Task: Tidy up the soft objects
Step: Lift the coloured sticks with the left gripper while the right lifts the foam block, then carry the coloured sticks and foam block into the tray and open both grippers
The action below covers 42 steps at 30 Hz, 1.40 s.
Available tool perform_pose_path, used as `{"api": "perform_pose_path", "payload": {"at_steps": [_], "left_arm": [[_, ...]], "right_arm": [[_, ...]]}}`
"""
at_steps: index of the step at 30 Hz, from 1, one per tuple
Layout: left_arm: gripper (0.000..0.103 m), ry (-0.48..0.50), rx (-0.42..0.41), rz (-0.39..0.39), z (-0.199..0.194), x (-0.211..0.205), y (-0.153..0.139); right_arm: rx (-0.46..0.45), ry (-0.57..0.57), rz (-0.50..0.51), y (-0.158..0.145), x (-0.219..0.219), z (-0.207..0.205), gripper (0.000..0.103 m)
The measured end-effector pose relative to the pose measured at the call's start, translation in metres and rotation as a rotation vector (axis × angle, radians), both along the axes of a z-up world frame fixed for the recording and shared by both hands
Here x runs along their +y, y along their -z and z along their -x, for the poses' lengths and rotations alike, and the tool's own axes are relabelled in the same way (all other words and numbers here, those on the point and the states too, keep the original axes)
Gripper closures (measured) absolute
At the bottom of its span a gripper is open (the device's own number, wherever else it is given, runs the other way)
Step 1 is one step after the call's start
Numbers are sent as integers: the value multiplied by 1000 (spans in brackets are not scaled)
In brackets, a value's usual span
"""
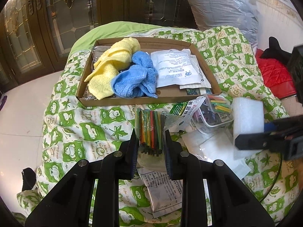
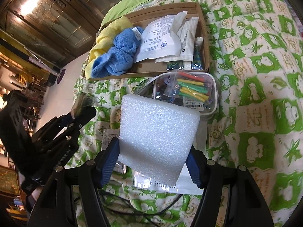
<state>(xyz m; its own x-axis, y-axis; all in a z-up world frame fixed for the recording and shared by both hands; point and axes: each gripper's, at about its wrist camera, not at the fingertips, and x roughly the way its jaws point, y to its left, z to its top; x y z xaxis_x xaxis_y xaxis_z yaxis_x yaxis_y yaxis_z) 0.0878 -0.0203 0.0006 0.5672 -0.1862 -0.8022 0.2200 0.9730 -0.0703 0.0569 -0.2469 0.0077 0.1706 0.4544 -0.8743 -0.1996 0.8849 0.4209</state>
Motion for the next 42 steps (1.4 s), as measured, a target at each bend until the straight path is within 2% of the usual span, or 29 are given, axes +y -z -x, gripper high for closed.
{"api": "perform_pose_path", "payload": {"at_steps": [10,18,29,35,42], "left_arm": [[80,-10,-17,-6,3,0,-3],[80,-5,-5,23,0,-2,-5],[80,-9,2,1,-5,-8,-2],[80,-6,-6,13,-19,-12,-14],[80,30,-11,75,-55,-24,-29]], "right_arm": [[71,-59,92,4,-15,-21,36],[32,-57,147,-10,-33,-40,36],[23,-94,107,-5,-26,-55,36],[29,-113,96,-3,-14,-67,36],[0,-81,120,-20,-20,-92,36]]}}
